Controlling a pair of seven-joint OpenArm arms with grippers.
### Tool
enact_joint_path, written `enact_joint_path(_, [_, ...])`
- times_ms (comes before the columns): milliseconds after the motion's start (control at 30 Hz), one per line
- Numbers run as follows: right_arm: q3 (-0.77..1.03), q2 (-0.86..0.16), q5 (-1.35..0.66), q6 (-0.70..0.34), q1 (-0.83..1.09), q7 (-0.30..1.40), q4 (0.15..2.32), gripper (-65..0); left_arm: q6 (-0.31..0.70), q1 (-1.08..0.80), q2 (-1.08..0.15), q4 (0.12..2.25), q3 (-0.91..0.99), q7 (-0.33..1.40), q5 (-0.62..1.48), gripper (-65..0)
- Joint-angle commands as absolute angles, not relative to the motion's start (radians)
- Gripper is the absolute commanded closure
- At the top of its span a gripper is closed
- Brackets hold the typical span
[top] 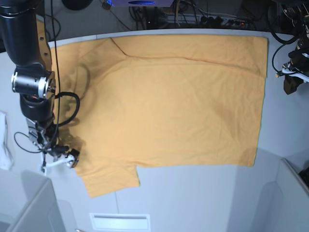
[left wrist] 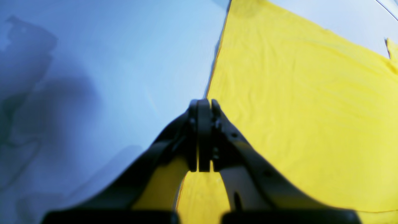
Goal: Fold the T-shirt properly
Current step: 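Lower both grippers onto the hem corners of the shirt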
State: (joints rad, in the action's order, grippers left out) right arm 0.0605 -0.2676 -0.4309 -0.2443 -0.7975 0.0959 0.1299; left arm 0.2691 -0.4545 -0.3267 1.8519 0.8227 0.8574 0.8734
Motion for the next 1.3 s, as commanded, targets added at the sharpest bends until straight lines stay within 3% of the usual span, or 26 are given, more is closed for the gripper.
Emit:
enact_joint_path(0, [0.045,-0.272,-0.437,-0.249,-0.823,0.116,0.137,-44.0,0.272,-0.456,-0.346,1.865,0.829,0.839,0.888,0.0])
enact_joint_path(633, [-0.074,-0.234,-0.435,-0.255,-0.845,0.113,0.148,-43.1,0.272,-0.458,-0.344,1.862,0.828,0.839,0.888,0.0])
enact_joint_path(700, [-0.076,-0.237,-0.433,-0.255,-0.848,0.102,0.148,-37.7,0.272,-0.456,-0.344,1.862,0.828,0.839,0.888,0.0])
enact_joint_path(833, [-0.125,-0.239,-0.433,-0.249,-0.848,0.091,0.147,-20.3,0.272,-0.432,-0.348,1.813,0.782,0.839,0.888,0.0])
enact_joint_path(933, [-0.174,-0.237,-0.435,-0.246,-0.848,0.065,0.147,-1.1,0.272,-0.380,-0.351,1.718,0.742,0.839,0.886,0.0])
enact_joint_path(1100, [-0.183,-0.236,-0.435,-0.246,-0.848,0.051,0.147,0.0,0.254,-0.222,-0.456,1.563,0.621,0.839,0.789,0.0])
enact_joint_path(1267, [-0.185,-0.236,-0.435,-0.246,-0.851,0.050,0.148,0.0,0.182,0.024,-0.466,1.414,0.524,0.839,0.567,0.0])
